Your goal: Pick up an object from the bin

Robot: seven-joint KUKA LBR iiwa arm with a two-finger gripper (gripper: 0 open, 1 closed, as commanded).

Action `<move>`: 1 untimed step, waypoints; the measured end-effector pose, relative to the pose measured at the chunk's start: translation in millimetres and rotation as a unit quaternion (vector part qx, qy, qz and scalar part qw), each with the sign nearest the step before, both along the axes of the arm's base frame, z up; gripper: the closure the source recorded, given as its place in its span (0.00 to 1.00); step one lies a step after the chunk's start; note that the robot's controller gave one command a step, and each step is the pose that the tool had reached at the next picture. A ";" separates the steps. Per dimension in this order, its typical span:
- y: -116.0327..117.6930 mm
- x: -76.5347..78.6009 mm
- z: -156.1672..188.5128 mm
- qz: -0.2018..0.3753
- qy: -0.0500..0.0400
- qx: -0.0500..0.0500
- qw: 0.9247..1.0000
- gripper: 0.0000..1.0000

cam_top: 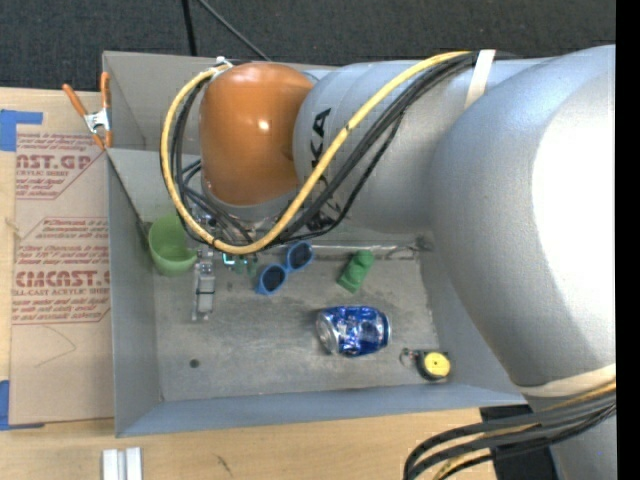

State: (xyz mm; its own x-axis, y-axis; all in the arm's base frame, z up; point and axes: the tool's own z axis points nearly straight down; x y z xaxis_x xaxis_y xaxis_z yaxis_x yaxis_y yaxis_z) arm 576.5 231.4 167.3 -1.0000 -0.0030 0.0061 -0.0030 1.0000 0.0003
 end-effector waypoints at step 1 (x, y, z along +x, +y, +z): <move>2.6 2.9 -91.3 -0.023 0.000 0.000 1.000 0.00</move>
Offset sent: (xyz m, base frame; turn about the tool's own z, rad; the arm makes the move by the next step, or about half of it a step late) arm 0.0051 0.0024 -0.0858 0.0470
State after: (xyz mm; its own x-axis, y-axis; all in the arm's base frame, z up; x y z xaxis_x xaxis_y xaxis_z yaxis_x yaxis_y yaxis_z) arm 579.3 234.0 76.1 -0.9990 0.0437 0.0058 0.0437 0.9990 -0.0007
